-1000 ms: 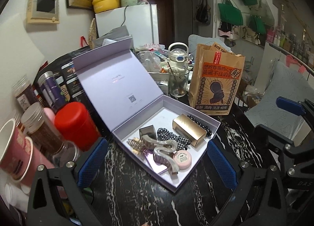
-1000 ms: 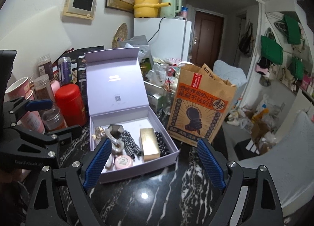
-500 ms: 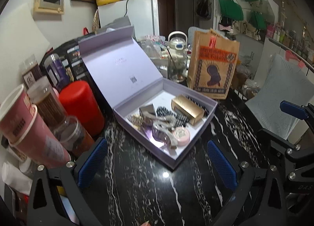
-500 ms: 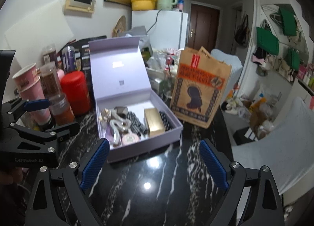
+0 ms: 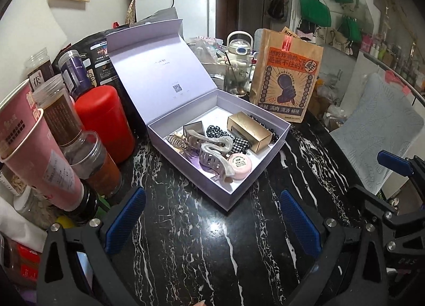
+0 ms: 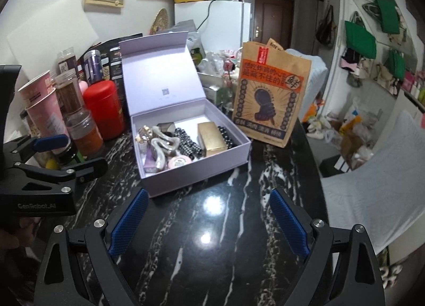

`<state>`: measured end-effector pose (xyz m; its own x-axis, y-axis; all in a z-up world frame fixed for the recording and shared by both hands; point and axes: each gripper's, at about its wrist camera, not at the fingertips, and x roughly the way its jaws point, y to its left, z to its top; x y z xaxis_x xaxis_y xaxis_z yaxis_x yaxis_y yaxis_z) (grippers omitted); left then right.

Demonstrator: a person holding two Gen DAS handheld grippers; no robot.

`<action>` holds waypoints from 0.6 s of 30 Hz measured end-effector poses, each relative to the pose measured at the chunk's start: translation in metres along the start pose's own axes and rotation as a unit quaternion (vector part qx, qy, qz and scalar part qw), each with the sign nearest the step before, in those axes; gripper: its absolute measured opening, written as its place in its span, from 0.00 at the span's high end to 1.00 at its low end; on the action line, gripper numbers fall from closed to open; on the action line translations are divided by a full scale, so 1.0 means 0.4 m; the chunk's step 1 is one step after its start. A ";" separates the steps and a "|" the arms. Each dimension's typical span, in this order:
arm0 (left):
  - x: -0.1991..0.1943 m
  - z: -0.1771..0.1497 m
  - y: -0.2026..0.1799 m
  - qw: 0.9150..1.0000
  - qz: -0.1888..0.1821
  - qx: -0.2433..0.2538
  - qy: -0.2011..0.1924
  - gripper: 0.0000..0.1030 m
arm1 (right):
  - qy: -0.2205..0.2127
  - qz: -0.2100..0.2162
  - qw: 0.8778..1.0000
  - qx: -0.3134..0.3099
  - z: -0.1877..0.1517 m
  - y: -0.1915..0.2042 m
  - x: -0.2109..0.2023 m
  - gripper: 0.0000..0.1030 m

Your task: Organize rigid objects

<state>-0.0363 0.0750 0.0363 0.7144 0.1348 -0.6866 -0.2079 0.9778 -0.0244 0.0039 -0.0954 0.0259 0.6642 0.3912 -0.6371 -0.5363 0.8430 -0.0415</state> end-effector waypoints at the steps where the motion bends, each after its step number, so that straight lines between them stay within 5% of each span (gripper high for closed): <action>1: -0.001 0.000 0.000 1.000 -0.001 -0.001 -0.001 0.00 | -0.002 -0.003 1.000 0.000 0.001 -0.001 -0.002 0.09; 18: -0.007 0.006 -0.016 1.000 0.001 0.014 -0.002 0.00 | -0.012 -0.006 1.000 0.003 0.001 -0.008 -0.011 0.09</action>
<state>-0.0351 0.0686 0.0401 0.7173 0.1375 -0.6831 -0.1912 0.9816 -0.0031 0.0028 -0.0996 0.0292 0.6831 0.3889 -0.6181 -0.5249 0.8499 -0.0454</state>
